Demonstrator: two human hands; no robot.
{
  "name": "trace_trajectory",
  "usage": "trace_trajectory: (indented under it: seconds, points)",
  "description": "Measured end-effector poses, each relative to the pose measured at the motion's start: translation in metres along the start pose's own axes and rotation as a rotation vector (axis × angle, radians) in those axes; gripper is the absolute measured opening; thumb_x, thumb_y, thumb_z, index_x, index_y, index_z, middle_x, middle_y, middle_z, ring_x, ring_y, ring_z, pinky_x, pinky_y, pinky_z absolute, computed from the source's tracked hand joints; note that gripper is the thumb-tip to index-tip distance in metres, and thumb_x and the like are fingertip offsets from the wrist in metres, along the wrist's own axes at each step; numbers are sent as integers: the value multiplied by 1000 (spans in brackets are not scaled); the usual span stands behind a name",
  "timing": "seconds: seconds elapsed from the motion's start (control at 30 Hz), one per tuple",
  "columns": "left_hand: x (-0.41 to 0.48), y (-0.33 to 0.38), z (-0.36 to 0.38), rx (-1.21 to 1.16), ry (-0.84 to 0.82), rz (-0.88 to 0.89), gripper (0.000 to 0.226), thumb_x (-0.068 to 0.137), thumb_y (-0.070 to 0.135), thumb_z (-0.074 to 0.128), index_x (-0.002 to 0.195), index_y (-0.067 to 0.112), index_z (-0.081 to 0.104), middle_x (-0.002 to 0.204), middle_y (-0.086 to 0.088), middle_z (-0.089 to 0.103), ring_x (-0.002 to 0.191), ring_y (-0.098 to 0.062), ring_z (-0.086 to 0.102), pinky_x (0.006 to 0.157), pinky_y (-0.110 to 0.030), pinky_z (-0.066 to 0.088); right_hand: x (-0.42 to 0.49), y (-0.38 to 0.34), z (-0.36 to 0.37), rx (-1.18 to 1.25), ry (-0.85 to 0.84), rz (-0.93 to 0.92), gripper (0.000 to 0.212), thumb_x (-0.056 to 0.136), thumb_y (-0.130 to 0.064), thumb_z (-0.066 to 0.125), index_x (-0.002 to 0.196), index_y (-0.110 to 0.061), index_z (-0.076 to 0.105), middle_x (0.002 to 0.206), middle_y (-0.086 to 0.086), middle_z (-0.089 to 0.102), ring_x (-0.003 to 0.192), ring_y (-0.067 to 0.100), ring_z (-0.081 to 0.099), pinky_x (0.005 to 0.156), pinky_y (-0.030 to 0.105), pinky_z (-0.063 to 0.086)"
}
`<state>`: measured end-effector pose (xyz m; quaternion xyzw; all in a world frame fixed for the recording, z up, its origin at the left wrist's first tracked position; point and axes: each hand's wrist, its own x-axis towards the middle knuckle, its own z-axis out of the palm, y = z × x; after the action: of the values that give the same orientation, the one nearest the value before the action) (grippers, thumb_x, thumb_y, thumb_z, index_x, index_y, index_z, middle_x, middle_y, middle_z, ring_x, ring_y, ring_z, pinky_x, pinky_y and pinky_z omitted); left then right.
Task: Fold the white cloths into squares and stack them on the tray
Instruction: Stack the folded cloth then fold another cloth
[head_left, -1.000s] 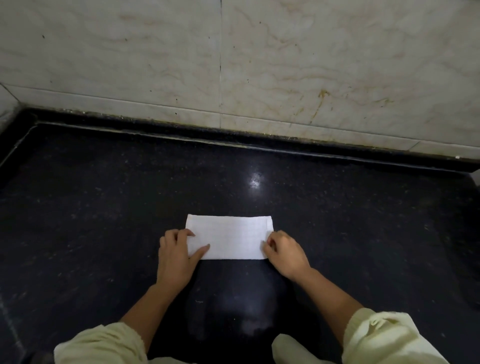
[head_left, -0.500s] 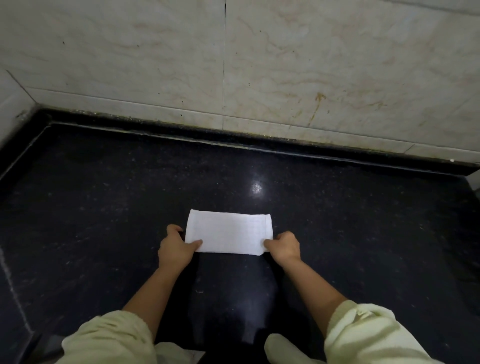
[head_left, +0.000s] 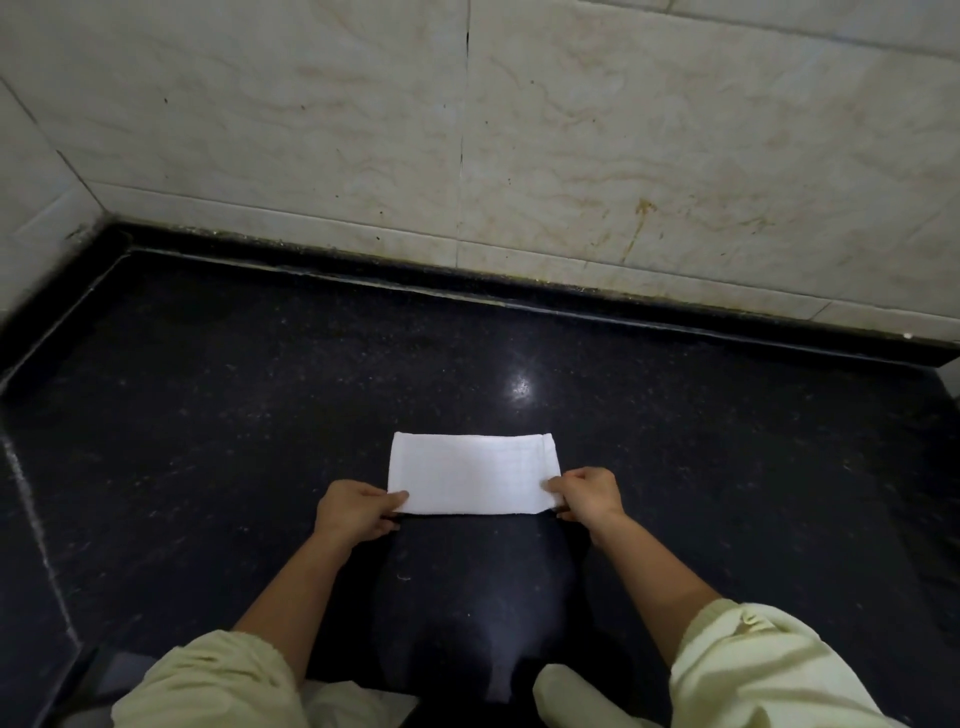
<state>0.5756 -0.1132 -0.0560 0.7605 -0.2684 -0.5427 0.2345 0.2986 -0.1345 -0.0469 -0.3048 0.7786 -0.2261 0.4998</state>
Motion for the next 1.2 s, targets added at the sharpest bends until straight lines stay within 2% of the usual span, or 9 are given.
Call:
trace_trajectory:
  seconds: [0.1, 0.17, 0.27, 0.47, 0.6, 0.73, 0.93, 1.03, 1.2]
  points:
    - [1, -1, -1, -44, 16, -8, 26, 83, 24, 74, 89, -1, 69, 86, -18, 72, 71, -24, 72, 58, -25, 55, -4, -11, 1, 82, -9, 2, 15, 79, -12, 72, 88, -3, 65, 87, 9, 66, 76, 21, 62, 59, 29, 50]
    - [0, -1, -2, -48, 5, 4, 22, 84, 20, 73, 91, -1, 69, 88, -17, 72, 72, -23, 72, 57, -24, 55, -8, -20, 4, 71, -25, -55, 9, 79, -9, 71, 82, -6, 63, 86, 7, 65, 77, 19, 60, 58, 26, 46]
    - [-3, -1, -3, -45, -8, 11, 15, 84, 16, 73, 91, 4, 69, 88, -14, 70, 73, -21, 71, 56, -21, 54, -17, -34, 13, 17, -83, -191, 19, 77, -5, 70, 69, -12, 54, 77, 6, 58, 72, 17, 56, 57, 26, 45]
    - [-1, -7, -9, -79, -58, 21, 22, 82, 20, 76, 92, 2, 72, 84, -15, 73, 69, -17, 70, 55, -20, 54, -30, -60, 52, -107, -190, -334, 24, 72, -2, 77, 68, -16, 58, 70, 0, 60, 66, 15, 58, 58, 25, 46]
    - [0, -5, -13, -100, -121, -8, 22, 83, 22, 75, 94, 3, 71, 85, -15, 74, 75, -18, 72, 65, -26, 57, -32, -66, 87, -167, -236, -310, 21, 74, -3, 76, 69, -14, 58, 74, 4, 62, 63, 17, 60, 56, 28, 51]
    - [-1, -6, -13, -117, -136, -10, 21, 85, 21, 72, 96, 3, 70, 83, -16, 74, 73, -17, 71, 65, -24, 57, -31, -59, 116, -256, -249, -279, 19, 76, -6, 73, 71, -15, 58, 78, 4, 63, 61, 14, 60, 72, 34, 57]
    - [1, -8, -15, -132, -144, -6, 19, 88, 20, 69, 97, 3, 69, 86, -17, 74, 73, -16, 71, 69, -26, 58, -39, -53, 139, -252, -279, -282, 19, 82, -8, 69, 75, -17, 54, 74, -1, 59, 56, 12, 58, 78, 36, 55]
    - [2, -9, -14, -136, -130, -2, 24, 91, 26, 64, 95, 3, 70, 86, -16, 74, 78, -19, 73, 76, -31, 59, -41, -51, 143, -247, -305, -279, 20, 82, -8, 69, 72, -19, 55, 72, -2, 58, 61, 13, 57, 77, 34, 54]
    - [2, -8, -14, -139, -116, -10, 33, 95, 34, 57, 90, 4, 71, 84, -12, 74, 79, -20, 73, 71, -28, 59, -41, -46, 149, -218, -311, -283, 20, 82, -10, 70, 68, -19, 59, 71, -1, 60, 71, 17, 58, 72, 32, 52]
